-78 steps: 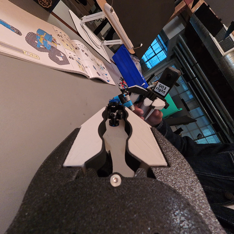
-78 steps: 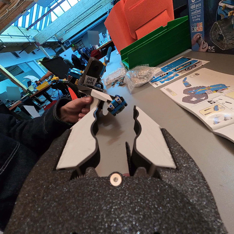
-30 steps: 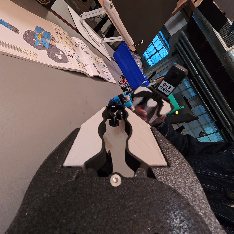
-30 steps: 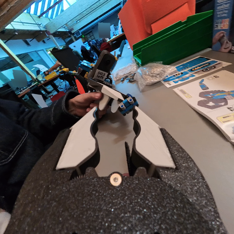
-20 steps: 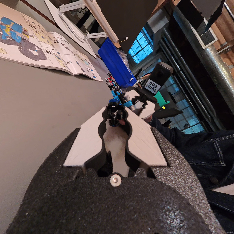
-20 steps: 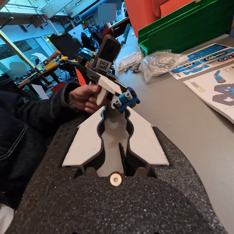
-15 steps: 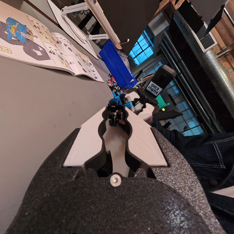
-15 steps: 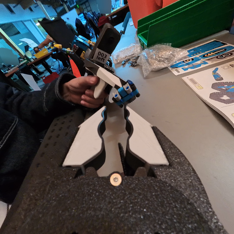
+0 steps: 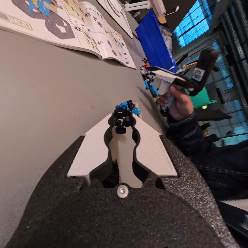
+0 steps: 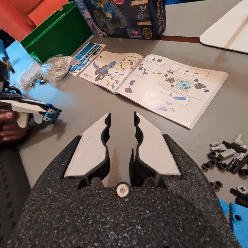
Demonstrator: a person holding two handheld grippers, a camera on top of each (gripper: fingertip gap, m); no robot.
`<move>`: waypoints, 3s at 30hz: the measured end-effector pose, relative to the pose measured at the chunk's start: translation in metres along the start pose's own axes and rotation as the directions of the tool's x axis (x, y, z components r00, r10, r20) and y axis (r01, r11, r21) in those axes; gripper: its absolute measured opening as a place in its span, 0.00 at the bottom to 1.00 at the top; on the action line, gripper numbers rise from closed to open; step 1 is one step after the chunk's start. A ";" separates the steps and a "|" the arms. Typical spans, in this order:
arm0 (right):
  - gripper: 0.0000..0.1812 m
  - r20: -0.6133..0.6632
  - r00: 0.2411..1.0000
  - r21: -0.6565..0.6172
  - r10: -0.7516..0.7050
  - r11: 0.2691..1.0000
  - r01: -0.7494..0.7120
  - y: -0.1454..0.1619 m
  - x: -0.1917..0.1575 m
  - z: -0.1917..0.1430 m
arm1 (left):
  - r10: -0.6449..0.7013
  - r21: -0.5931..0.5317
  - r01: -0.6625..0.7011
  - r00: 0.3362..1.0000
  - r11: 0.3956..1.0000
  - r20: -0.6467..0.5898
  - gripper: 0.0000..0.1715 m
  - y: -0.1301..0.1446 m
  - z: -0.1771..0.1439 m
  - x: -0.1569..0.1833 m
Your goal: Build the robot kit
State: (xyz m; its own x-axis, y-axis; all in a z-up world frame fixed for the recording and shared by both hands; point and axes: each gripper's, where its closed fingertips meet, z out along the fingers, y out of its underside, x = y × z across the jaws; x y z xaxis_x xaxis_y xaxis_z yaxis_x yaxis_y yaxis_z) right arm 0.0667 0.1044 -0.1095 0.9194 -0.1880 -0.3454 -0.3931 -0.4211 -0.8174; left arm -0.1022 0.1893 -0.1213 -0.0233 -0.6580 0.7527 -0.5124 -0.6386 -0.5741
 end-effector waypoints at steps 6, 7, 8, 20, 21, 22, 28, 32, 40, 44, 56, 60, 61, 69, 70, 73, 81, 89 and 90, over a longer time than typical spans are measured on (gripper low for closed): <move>0.20 0.009 1.000 -0.025 -0.010 1.000 0.011 0.003 0.004 0.001 | -0.278 -0.003 0.280 0.951 0.960 -0.135 0.14 -0.009 0.019 0.018; 0.20 0.003 1.000 -0.027 -0.024 0.999 0.024 0.003 0.006 0.000 | -0.294 -0.008 0.295 0.948 0.955 -0.123 0.14 -0.011 0.024 0.016; 0.21 -0.005 0.999 -0.027 -0.038 0.999 0.037 0.003 0.008 -0.001 | -0.306 -0.006 0.308 0.944 0.951 -0.119 0.14 -0.013 0.029 0.015; 0.21 0.027 0.997 -0.044 -0.078 0.996 0.079 0.011 0.014 0.005 | -0.261 -0.071 0.258 0.964 0.964 -0.042 0.14 -0.015 0.085 0.008; 0.21 0.020 0.996 -0.047 -0.091 0.995 0.092 0.011 0.015 0.005 | -0.254 -0.078 0.250 0.967 0.965 -0.037 0.14 -0.014 0.086 0.007; 0.21 0.010 0.994 -0.050 -0.107 0.993 0.108 0.011 0.016 0.005 | -0.240 -0.082 0.237 0.971 0.968 -0.025 0.14 -0.014 0.087 0.006; 0.21 -0.079 0.976 -0.056 -0.203 0.978 0.199 0.007 0.031 0.000 | -0.164 -0.115 0.166 0.986 0.979 0.030 0.14 -0.010 0.090 -0.001; 0.24 -0.086 0.982 -0.060 -0.165 0.985 0.160 0.007 0.036 -0.003 | -0.145 -0.076 0.150 0.987 0.986 0.062 0.14 -0.020 0.082 -0.012; 0.20 -0.045 0.995 -0.011 -0.090 0.996 0.089 0.000 0.028 -0.003 | -0.258 -0.005 0.258 0.966 0.966 0.030 0.22 -0.039 0.057 -0.033; 0.19 -0.074 0.993 0.057 -0.094 0.993 0.098 -0.020 0.034 -0.027 | -0.208 0.025 0.207 0.974 0.978 0.089 0.22 -0.045 0.046 -0.044; 0.26 -0.567 0.822 -0.193 -0.056 0.979 -0.067 0.124 0.167 -0.326 | -0.109 0.101 0.089 0.970 0.991 0.219 0.26 -0.065 0.018 -0.065; 0.25 -0.503 0.864 -0.127 0.029 0.986 -0.107 0.136 0.146 -0.310 | -0.078 0.168 0.034 0.962 0.985 0.263 0.26 -0.076 0.010 -0.067; 0.25 -0.479 0.877 -0.126 0.020 0.988 -0.092 0.135 0.140 -0.300 | -0.072 0.174 0.025 0.960 0.985 0.270 0.26 -0.077 0.009 -0.068; 0.22 -0.549 0.836 -0.103 0.031 0.989 -0.104 0.125 0.170 -0.278 | -0.068 0.169 0.023 0.962 0.985 0.266 0.26 -0.074 0.011 -0.067; 0.21 -0.566 0.823 -0.087 0.046 0.990 -0.115 0.121 0.178 -0.281 | -0.070 0.167 0.026 0.961 0.986 0.266 0.26 -0.073 0.011 -0.067; 0.21 -0.553 0.831 -0.059 0.056 0.993 -0.106 0.110 0.184 -0.276 | -0.080 0.162 0.038 0.962 0.986 0.262 0.25 -0.071 0.012 -0.068; 0.21 -0.477 0.879 -0.062 -0.005 0.998 -0.028 0.074 0.151 -0.241 | -0.092 0.170 0.049 0.961 0.984 0.259 0.25 -0.072 0.011 -0.069; 0.25 -0.369 0.917 -0.196 -0.152 0.977 0.084 0.066 0.112 -0.162 | -0.107 0.172 0.067 0.966 0.983 0.236 0.25 -0.071 0.011 -0.066; 0.26 -0.366 0.918 -0.212 -0.154 0.974 0.079 0.069 0.113 -0.156 | -0.114 0.177 0.074 0.968 0.981 0.225 0.25 -0.072 0.011 -0.065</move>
State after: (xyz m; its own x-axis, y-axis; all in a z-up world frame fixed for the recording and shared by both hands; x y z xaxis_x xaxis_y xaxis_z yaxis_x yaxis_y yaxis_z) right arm 0.1422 -0.0843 -0.1330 0.9012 -0.4328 -0.0224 -0.3125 -0.6131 -0.7256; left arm -0.0544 0.2737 -0.1322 0.2292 -0.6540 0.7209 -0.3526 -0.7461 -0.5648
